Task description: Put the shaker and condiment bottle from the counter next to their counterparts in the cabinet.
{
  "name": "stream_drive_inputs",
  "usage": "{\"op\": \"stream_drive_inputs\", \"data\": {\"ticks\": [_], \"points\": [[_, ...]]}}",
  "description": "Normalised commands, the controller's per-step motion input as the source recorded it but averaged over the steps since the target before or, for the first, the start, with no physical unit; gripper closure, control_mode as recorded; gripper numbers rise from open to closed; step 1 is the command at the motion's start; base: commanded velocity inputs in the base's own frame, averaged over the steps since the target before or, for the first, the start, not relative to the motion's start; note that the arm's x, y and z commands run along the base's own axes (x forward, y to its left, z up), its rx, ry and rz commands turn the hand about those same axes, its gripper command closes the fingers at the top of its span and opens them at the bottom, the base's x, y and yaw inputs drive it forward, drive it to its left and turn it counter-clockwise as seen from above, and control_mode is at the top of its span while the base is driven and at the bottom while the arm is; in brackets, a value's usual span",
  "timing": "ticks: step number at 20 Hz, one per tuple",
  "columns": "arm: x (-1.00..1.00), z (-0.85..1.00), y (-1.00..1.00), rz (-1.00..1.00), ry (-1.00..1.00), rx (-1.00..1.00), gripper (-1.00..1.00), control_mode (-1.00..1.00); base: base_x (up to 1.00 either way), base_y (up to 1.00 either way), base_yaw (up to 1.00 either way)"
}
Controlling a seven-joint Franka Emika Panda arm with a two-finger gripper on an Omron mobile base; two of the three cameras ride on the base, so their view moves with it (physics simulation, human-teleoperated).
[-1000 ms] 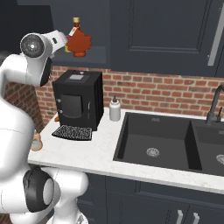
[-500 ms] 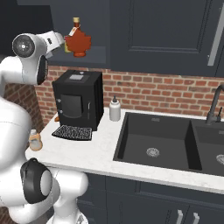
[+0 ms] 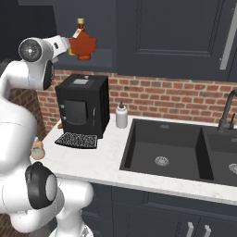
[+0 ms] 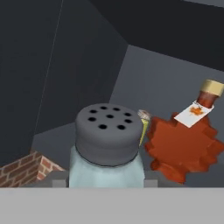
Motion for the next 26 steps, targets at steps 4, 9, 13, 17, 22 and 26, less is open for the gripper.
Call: {"op": "stream_drive_inputs", "data": {"ticks": [4, 9, 13, 17, 22, 26], "points": [[0.04, -0.11, 0.00, 0.00, 0.01, 0.00, 1.00, -1.00, 0.00, 0.00, 0.00], [0.18, -0.01, 0.00, 0.00, 0.04, 0.04, 1.00, -1.00, 0.00, 0.00, 0.00], [0.25, 0.00, 0.00, 0.00, 0.08, 0.05, 1.00, -1.00, 0.00, 0.00, 0.00], [0.24, 0.00, 0.00, 0.00, 0.11, 0.04, 1.00, -1.00, 0.00, 0.00, 0.00], [0.20, -0.08, 0.00, 0.00, 0.07, 0.03, 1.00, -1.00, 0.00, 0.00, 0.00], [0.19, -0.15, 0.03, 0.00, 0.05, 0.01, 1.00, -1.00, 0.00, 0.00, 0.00]]}}
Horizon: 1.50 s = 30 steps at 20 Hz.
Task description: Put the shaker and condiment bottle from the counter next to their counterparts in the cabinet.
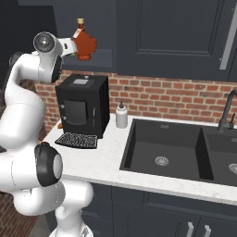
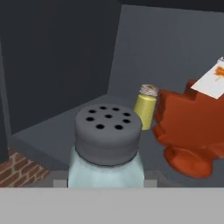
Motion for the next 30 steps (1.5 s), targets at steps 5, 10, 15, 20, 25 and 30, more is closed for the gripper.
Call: {"op": "stream_drive_inputs", "data": {"ticks": [5, 10, 15, 20, 25, 30], "points": [[0.23, -0.16, 0.07, 0.00, 0.04, 0.00, 1.00, -1.00, 0.00, 0.00, 0.00], [0.25, -0.15, 0.07, 0.00, 0.04, 0.00, 1.00, -1.00, 0.00, 0.00, 0.00], [0.28, -0.13, 0.05, 0.00, 0.00, 0.01, 1.00, -1.00, 0.00, 0.00, 0.00], [0.30, -0.17, 0.08, 0.00, 0.00, 0.01, 1.00, -1.00, 0.00, 0.00, 0.00], [0.30, -0.23, 0.11, 0.00, 0.00, 0.01, 1.00, -1.00, 0.00, 0.00, 0.00], [0.37, -0.23, 0.13, 0.00, 0.00, 0.00, 1.00, -1.00, 0.00, 0.00, 0.00]]}}
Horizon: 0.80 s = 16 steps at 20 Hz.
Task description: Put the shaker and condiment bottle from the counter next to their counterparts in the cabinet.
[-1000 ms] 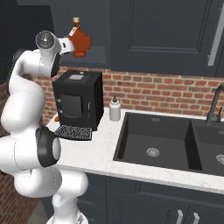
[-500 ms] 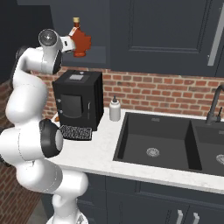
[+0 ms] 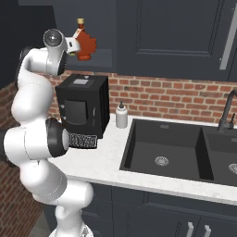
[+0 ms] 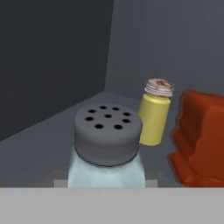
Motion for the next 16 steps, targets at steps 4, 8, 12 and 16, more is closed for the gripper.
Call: {"op": "stream_drive_inputs", "data": {"ticks": [4, 8, 12, 16], "points": [[0.38, -0.24, 0.13, 0.00, 0.00, 0.01, 1.00, -1.00, 0.00, 0.00, 0.00], [0.32, -0.26, 0.09, 0.00, 0.00, 0.00, 1.00, -1.00, 0.00, 0.00, 0.00], [0.23, -0.28, 0.06, 0.00, 0.00, 0.00, 1.00, -1.00, 0.00, 0.00, 0.00], [0.17, -0.32, 0.03, 0.00, 0.00, 0.00, -1.00, -1.00, 0.00, 0.00, 0.00]]}}
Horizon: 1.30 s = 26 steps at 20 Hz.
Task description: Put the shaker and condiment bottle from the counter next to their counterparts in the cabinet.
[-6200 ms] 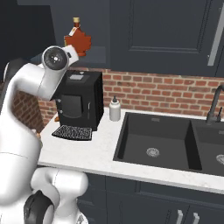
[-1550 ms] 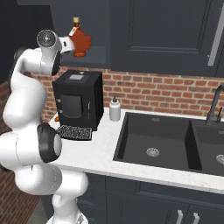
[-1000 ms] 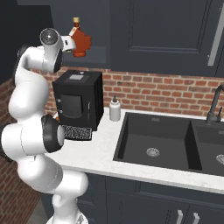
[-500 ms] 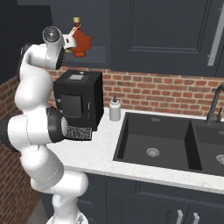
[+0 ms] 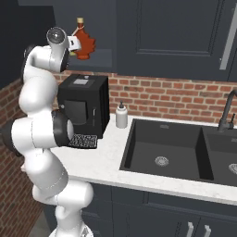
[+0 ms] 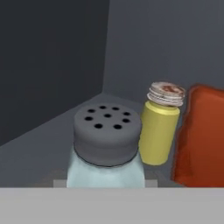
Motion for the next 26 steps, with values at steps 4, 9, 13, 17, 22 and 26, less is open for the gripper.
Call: {"op": "stream_drive_inputs", "data": {"ticks": [4, 9, 13, 17, 22, 26], "points": [[0.00, -0.29, 0.00, 0.00, -0.01, 0.02, -1.00, -1.00, 0.00, 0.00, 0.00], [-0.04, -0.14, 0.00, 0.00, -0.01, 0.06, -1.00, -1.00, 0.00, 0.00, 0.00], [-0.21, -0.02, -0.13, 0.00, -0.02, 0.11, -1.00, -1.00, 0.00, 0.00, 0.00], [-0.30, 0.00, -0.26, 0.00, -0.02, 0.14, -1.00, -1.00, 0.00, 0.00, 0.00], [-0.22, 0.00, -0.25, -0.01, 0.00, 0.15, -1.00, -1.00, 0.00, 0.00, 0.00], [-0.18, 0.10, -0.14, -0.04, 0.00, 0.11, -1.00, -1.00, 0.00, 0.00, 0.00]]}}
